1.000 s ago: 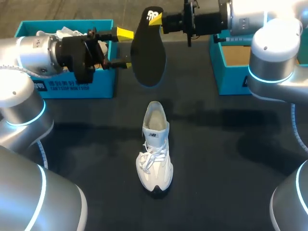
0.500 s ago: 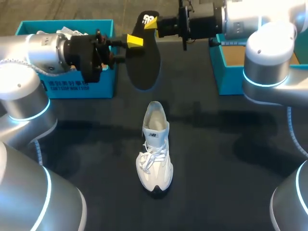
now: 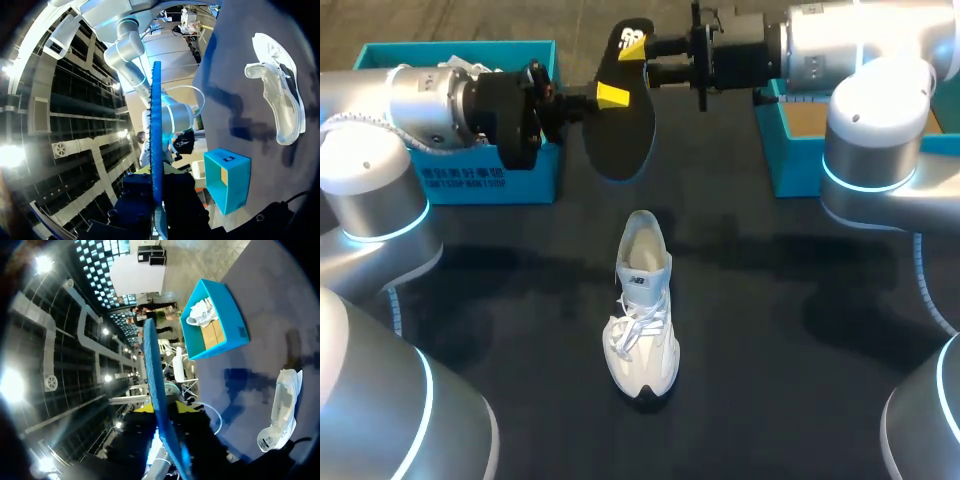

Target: Take the shoe out of the shoebox, open the shoe tongue, remove and reinsert the insole, then place the shoe into the shoebox

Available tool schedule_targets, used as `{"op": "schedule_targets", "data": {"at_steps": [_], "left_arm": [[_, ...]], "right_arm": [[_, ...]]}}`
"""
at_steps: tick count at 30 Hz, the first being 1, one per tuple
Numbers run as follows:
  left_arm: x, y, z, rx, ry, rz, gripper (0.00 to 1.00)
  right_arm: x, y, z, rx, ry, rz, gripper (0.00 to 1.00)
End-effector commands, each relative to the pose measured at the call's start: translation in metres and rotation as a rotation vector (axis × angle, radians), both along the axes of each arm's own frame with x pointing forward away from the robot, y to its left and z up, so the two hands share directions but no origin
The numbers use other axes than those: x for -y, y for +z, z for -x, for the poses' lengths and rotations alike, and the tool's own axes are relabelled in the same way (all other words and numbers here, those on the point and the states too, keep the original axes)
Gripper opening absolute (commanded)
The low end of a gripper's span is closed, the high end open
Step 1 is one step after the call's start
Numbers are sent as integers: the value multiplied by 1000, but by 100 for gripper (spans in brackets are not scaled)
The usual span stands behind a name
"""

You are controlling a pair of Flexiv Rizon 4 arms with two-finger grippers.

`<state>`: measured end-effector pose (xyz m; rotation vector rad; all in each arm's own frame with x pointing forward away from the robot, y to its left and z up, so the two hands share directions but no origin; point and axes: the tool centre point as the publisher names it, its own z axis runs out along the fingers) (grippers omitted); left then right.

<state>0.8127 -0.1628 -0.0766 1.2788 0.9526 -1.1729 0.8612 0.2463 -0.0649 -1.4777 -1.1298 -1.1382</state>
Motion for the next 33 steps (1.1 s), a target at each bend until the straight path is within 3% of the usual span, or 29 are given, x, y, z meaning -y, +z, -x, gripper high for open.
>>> {"op": "schedule_targets", "data": {"at_steps": [1,13,23,33], "left_arm": [[0,1,-3,-3,-13,0,0],[-5,-2,-3,-41,-18,-6,0],[-6,-4,-6,-69,-14,2,0],[-5,-6,-11,-86,-13,-3,0]], "right_arm": [[10,-3,9,25,-17,0,100],[47,-9,30,143,52,54,100],[78,-1,46,311,22,42,100],[98,6,66,394,87,31,100]]}}
